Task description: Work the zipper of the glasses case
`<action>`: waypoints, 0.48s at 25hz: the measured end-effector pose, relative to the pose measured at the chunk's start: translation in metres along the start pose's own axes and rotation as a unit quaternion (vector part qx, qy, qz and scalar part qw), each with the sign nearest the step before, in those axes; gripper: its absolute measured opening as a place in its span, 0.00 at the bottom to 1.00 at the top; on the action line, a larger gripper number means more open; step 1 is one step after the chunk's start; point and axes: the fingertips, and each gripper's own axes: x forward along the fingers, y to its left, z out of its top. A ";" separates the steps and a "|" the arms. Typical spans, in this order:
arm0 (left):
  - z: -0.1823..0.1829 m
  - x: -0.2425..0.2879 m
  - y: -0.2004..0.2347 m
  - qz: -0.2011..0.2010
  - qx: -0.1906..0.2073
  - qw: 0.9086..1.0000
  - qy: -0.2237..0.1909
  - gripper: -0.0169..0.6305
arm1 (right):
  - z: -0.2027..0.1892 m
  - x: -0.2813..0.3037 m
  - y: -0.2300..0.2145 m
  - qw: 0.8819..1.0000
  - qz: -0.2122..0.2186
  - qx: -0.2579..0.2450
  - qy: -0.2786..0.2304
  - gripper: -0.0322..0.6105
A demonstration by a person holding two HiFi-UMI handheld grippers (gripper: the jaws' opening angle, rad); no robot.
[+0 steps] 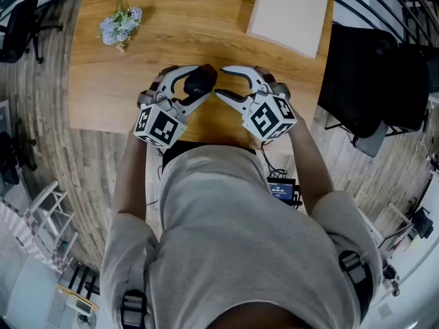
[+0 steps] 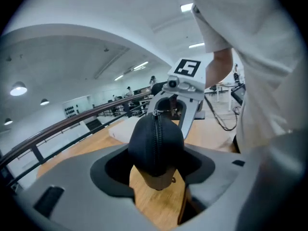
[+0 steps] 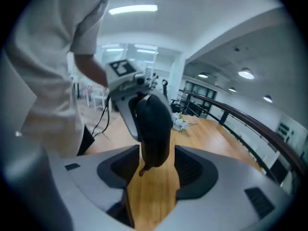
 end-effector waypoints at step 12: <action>0.015 -0.012 -0.021 -0.061 0.037 0.997 -0.018 0.44 | -0.006 0.028 0.022 0.989 0.053 -0.136 0.024 0.46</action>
